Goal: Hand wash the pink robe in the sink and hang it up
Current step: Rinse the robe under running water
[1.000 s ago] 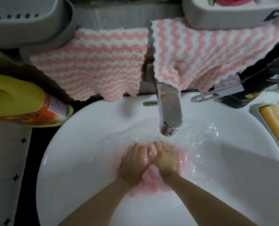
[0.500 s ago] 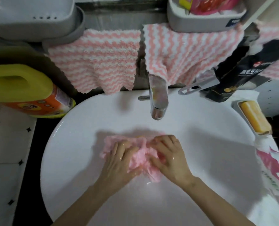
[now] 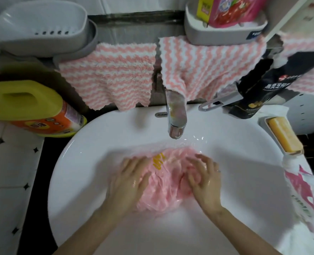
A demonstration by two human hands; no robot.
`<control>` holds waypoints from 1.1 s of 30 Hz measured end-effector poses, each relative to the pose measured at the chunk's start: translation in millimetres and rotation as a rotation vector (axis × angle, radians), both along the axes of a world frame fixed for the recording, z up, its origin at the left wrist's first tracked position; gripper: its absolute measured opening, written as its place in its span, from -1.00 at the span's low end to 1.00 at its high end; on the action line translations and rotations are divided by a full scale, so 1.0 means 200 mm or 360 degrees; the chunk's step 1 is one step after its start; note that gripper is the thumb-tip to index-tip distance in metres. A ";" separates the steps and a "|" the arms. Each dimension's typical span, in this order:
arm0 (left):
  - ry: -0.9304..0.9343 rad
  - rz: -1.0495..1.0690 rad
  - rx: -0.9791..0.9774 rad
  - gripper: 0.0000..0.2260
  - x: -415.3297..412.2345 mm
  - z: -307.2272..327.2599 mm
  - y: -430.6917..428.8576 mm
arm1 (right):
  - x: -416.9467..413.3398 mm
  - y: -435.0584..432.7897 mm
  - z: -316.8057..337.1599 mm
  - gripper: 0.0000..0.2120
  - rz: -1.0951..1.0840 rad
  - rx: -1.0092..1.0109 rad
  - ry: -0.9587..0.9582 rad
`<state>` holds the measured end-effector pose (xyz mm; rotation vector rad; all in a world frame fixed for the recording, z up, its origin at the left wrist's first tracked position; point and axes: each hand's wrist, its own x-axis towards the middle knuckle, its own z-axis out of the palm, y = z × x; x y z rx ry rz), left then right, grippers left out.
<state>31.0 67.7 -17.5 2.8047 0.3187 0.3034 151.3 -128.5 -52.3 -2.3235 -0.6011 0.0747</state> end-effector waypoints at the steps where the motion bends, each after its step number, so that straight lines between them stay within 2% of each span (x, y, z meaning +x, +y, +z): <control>1: 0.0003 0.0198 -0.0057 -0.58 0.04 0.00 0.03 | 0.03 0.03 -0.01 -0.50 -0.0221 -0.0044 0.0163; 3: 0.0278 0.0486 -0.0381 -0.27 0.08 -0.09 0.06 | 0.09 0.10 -0.05 -0.30 -0.0422 -0.0099 0.0506; 4: 0.0409 0.0539 -0.0509 -0.14 0.09 -0.16 0.05 | 0.10 0.15 -0.07 -0.26 -0.0401 -0.0085 0.0580; 5: 0.0484 0.0532 -0.0562 -0.11 0.09 -0.21 0.01 | 0.10 0.19 -0.08 -0.26 -0.0319 -0.0074 0.0602; 9: 0.0390 0.0217 -0.0329 -0.32 0.10 -0.27 -0.13 | 0.01 0.31 -0.09 -0.36 0.0089 -0.0217 0.0471; 12: 0.0235 0.0168 -0.0310 -0.32 0.09 -0.34 -0.16 | -0.05 0.26 -0.17 -0.41 0.0365 -0.0450 0.0233; 15: 0.0016 0.0234 -0.0278 -0.41 0.11 -0.44 -0.19 | -0.05 0.23 -0.25 -0.45 0.0398 -0.0523 0.0081; 18: -0.0113 0.0345 -0.0161 -0.52 0.15 -0.49 -0.22 | -0.04 0.24 -0.29 -0.58 0.0366 -0.0500 -0.0078; 21: -0.0171 0.0331 -0.0063 -0.58 0.18 -0.52 -0.20 | -0.02 0.26 -0.34 -0.69 0.0346 -0.0466 -0.0144; 24: -0.0229 0.0281 0.0066 -0.69 0.22 -0.56 -0.17 | 0.01 0.29 -0.37 -0.71 0.0310 -0.0509 -0.0187; 28: -0.0228 0.0187 0.0192 -0.77 0.31 -0.57 -0.09 | 0.09 0.39 -0.38 -0.68 0.0327 -0.0647 -0.0206; 30: -0.0164 0.0074 0.0152 -0.75 0.34 -0.55 -0.06 | 0.12 0.41 -0.36 -0.67 0.0329 -0.0721 -0.0162; 33: 0.0250 0.0029 0.0081 -0.75 0.37 -0.45 -0.06 | 0.15 0.45 -0.26 -0.59 0.0449 -0.0896 -0.0002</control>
